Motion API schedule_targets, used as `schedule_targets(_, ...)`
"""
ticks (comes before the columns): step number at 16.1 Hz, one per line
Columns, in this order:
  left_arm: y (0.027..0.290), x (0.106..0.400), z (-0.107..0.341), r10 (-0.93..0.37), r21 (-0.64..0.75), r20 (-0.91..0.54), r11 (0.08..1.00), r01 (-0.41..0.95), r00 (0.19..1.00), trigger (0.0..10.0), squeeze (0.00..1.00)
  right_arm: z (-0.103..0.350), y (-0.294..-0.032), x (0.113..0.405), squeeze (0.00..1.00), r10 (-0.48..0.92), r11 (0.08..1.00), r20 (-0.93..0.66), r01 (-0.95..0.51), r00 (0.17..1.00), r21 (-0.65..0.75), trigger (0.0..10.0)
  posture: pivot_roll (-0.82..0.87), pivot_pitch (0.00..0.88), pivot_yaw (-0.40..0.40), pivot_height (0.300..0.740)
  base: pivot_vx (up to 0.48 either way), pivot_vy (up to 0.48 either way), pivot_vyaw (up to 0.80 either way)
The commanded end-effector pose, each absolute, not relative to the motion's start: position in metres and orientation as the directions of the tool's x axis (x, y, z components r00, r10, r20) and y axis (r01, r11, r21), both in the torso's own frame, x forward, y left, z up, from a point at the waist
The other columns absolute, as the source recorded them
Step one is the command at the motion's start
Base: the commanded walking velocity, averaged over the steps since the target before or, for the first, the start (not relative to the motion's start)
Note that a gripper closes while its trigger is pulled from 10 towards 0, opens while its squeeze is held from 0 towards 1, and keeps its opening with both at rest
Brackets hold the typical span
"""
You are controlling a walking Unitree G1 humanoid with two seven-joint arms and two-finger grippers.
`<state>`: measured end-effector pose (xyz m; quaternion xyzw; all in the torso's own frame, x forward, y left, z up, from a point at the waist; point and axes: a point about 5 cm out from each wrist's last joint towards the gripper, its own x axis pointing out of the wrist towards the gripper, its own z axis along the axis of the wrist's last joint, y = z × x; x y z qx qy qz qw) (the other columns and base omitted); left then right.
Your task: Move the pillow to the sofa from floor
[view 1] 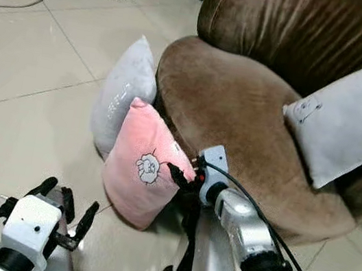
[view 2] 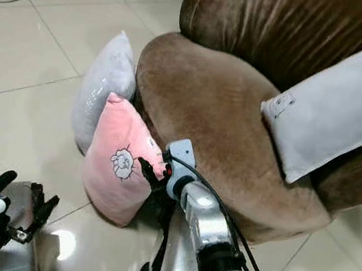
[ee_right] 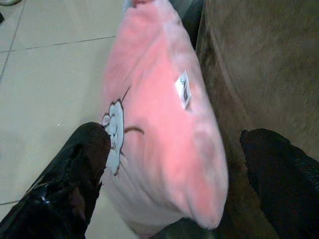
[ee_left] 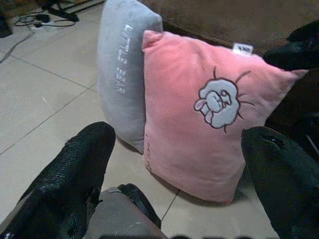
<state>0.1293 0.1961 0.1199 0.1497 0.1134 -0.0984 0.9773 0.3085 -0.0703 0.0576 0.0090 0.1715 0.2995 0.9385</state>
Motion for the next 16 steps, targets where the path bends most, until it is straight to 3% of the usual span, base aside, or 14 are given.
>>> schedule_targets(1,0.196,0.129,0.125,-0.183,0.266,-0.249,0.931,0.249,0.951,10.0,0.0,0.057,-0.079,0.307,0.0,0.546,0.836,-0.317,-0.532,0.776,0.137,10.0,-0.05,0.157,-0.127,0.44,0.0,0.0,0.0)
schedule_targets(5,0.205,0.14,0.133,-0.257,0.312,-0.268,0.888,0.336,0.928,10.0,0.0,0.055,-0.074,0.3,0.0,0.54,0.841,-0.292,-0.519,0.789,0.154,10.0,-0.06,0.173,0.007,0.44,0.0,0.0,0.0)
schedule_targets(8,0.209,0.15,0.136,-0.278,0.324,-0.268,0.876,0.359,0.922,10.0,0.0,0.059,-0.073,0.299,0.0,0.524,0.852,-0.272,-0.499,0.807,0.159,10.0,-0.07,0.181,0.046,0.44,0.0,0.0,0.0)
schedule_targets(16,0.211,0.143,0.139,-0.277,0.309,-0.278,0.881,0.359,0.92,10.0,0.0,0.064,-0.051,0.316,0.0,0.505,0.863,-0.279,-0.484,0.817,0.146,10.0,-0.04,0.174,0.002,0.44,0.0,0.0,0.0)
